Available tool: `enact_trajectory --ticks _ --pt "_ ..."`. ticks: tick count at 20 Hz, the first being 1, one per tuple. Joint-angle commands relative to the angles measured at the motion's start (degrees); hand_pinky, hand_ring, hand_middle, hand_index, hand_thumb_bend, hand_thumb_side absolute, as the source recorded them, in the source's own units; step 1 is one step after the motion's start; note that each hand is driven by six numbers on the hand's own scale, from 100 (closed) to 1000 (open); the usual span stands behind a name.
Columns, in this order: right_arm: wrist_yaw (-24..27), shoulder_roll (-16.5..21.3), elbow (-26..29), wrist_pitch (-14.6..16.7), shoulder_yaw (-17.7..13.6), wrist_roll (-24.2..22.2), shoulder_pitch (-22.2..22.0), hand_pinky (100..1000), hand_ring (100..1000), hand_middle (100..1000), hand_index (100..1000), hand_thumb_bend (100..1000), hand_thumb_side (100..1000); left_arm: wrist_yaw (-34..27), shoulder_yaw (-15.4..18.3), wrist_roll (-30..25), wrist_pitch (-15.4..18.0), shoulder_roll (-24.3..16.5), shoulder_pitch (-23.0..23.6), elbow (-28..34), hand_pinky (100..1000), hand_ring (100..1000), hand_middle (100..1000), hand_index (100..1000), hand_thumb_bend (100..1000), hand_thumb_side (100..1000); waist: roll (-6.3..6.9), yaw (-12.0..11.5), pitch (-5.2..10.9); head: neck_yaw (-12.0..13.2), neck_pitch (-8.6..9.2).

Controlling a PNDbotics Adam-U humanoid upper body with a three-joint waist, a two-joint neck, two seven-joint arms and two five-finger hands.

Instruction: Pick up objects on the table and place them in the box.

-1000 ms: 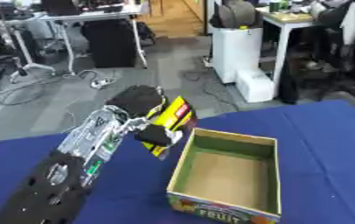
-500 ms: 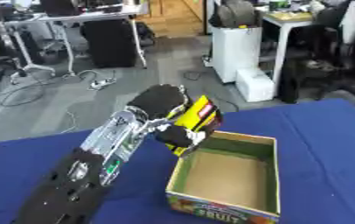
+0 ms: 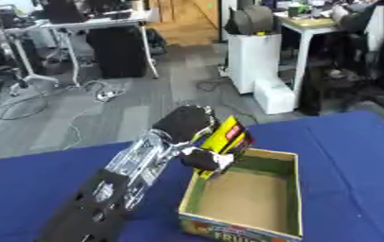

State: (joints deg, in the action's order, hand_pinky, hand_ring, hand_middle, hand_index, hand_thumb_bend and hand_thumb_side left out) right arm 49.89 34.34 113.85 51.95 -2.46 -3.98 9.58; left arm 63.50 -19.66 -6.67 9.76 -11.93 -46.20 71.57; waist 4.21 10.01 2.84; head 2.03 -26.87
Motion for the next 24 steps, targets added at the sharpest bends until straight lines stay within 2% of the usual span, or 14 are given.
enact_trajectory --ticks 1,8,10,11,12,13,15,16,18,19,20,22,23,24 --pt "0.06 1.6 0.75 0.02 -0.11 0.32 1.11 329 380 441 519 100 1000 0.78 0.61 2.35 1.02 0.48 -1.82 -1.89 100 100 219 438 189 787 -0.27 0.16 0.5 -0.47 0.72" --pt "-0.05 1.63 0.75 0.02 0.18 0.37 1.35 329 380 441 518 100 1000 4.55 -0.54 2.88 5.65 1.41 -1.87 -6.3 100 102 253 445 224 801 -0.17 0.37 0.47 -0.61 0.53" --pt "-0.14 1.65 0.75 0.02 0.21 0.31 1.33 330 380 441 518 100 1000 6.04 -0.88 2.61 7.1 1.49 -1.65 -6.94 100 221 341 459 248 800 -0.16 0.4 0.47 -0.57 0.53" --pt "-0.19 1.66 0.75 0.02 0.21 0.29 1.31 330 380 441 518 100 1000 6.52 -0.91 2.59 7.63 1.55 -1.56 -7.19 100 149 287 450 239 800 -0.16 0.39 0.47 -0.54 0.55" --pt "-0.23 1.67 0.75 0.02 0.22 0.26 1.3 330 380 441 518 100 1000 6.94 -1.05 2.39 8.2 1.59 -1.44 -7.52 100 445 509 544 343 810 -0.15 0.39 0.46 -0.36 0.71" --pt "-0.27 1.67 0.75 0.02 0.21 0.23 1.29 330 380 441 517 100 1000 7.46 -1.21 2.0 8.82 1.6 -1.35 -7.85 136 497 563 582 393 828 -0.16 0.38 0.45 -0.26 0.82" --pt "-0.34 1.68 0.75 0.02 0.2 0.19 1.25 330 380 441 517 100 1000 8.85 -1.45 0.05 9.77 1.56 -1.23 -8.71 305 608 677 652 512 813 -0.17 0.35 0.45 -0.13 1.01" --pt "-0.38 1.69 0.75 0.02 0.19 0.16 1.22 330 380 441 517 100 1000 9.68 -1.48 -1.63 9.95 1.54 -1.21 -9.21 407 693 748 694 549 824 -0.17 0.32 0.45 -0.05 1.07" --pt "-0.47 1.69 0.75 0.02 0.17 0.11 1.16 330 380 441 517 100 1000 10.7 -1.39 -4.83 10.07 1.6 -1.21 -9.61 530 773 797 720 572 837 -0.16 0.26 0.44 0.02 1.01" --pt "-0.5 1.69 0.75 0.02 0.15 0.1 1.13 330 380 441 517 100 1000 10.9 -1.33 -5.99 10.11 1.6 -1.16 -9.5 547 783 803 723 575 838 -0.16 0.23 0.44 -0.03 0.87" --pt "-0.53 1.69 0.75 0.02 0.12 0.11 1.1 330 380 441 516 100 1000 11.01 -1.26 -6.94 10.09 1.56 -1.1 -9.26 681 858 848 747 613 841 -0.17 0.19 0.44 -0.19 0.65" --pt "-0.6 1.7 0.75 0.02 0.05 0.13 1.05 330 380 441 516 100 1000 11.11 -1.17 -8.21 9.99 1.42 -1.01 -8.58 845 921 888 771 658 850 -0.17 0.13 0.43 -0.43 0.25" --pt "-0.63 1.71 0.75 0.02 0.03 0.14 1.03 330 380 441 516 100 1000 11.12 -1.13 -8.54 9.95 1.35 -0.97 -8.15 793 903 876 765 643 846 -0.17 0.1 0.43 -0.46 0.17" --pt "-0.66 1.71 0.75 0.02 0.01 0.14 1.0 330 380 441 516 100 1000 11.08 -1.08 -8.72 9.93 1.29 -0.94 -7.7 919 949 912 789 694 860 -0.18 0.08 0.42 -0.45 0.12"
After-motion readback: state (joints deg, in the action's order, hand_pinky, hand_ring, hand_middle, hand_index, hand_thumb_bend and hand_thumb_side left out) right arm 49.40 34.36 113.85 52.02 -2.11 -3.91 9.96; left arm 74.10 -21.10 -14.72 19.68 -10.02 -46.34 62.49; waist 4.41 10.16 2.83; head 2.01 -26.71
